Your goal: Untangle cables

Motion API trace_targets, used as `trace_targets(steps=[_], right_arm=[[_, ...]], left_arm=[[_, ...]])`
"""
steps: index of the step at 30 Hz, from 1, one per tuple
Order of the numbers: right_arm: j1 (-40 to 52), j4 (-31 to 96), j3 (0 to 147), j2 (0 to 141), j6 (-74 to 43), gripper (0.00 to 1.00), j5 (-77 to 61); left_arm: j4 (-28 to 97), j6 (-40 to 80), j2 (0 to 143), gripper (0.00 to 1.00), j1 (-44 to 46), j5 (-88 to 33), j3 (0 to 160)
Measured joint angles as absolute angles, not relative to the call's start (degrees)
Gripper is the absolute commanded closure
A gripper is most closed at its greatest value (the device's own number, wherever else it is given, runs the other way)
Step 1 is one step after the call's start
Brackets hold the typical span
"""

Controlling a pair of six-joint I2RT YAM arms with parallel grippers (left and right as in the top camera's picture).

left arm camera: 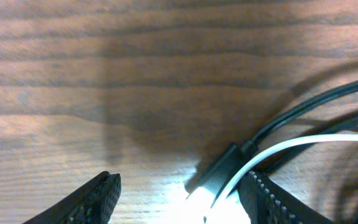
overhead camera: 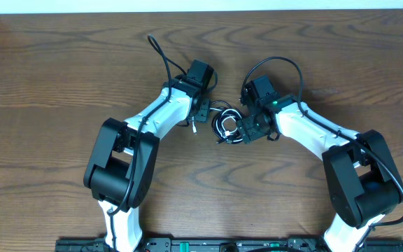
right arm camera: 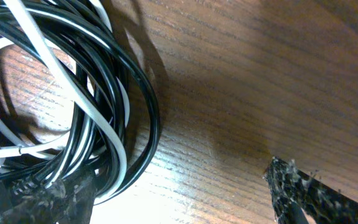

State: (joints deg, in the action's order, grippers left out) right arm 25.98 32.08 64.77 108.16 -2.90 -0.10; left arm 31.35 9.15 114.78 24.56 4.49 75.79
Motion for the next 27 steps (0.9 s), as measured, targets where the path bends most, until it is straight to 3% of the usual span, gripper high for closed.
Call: trace_targets(steps=[4, 9, 17, 27], right_arm=[[26.1, 31.7, 64.8, 108.1, -2.3, 0.15, 1.0], [26.3, 30.1, 64.8, 108.2, -0.5, 0.06, 2.7], [26.1, 26.7, 64.7, 108.6, 0.5, 0.08, 2.2], [25.9, 33.5, 70.6, 109.8, 0.7, 0.09, -4.8]], left_arm=[[30.2, 8.3, 114.8, 0.33, 24.5, 6.2, 75.8], [28.9, 7.6, 114.8, 0.33, 24.5, 6.5, 75.7], [28.7, 7.4, 114.8, 0.33, 24.5, 4.9, 75.7], [29.7, 6.6, 114.8, 0.34, 24.5, 4.6, 75.7]])
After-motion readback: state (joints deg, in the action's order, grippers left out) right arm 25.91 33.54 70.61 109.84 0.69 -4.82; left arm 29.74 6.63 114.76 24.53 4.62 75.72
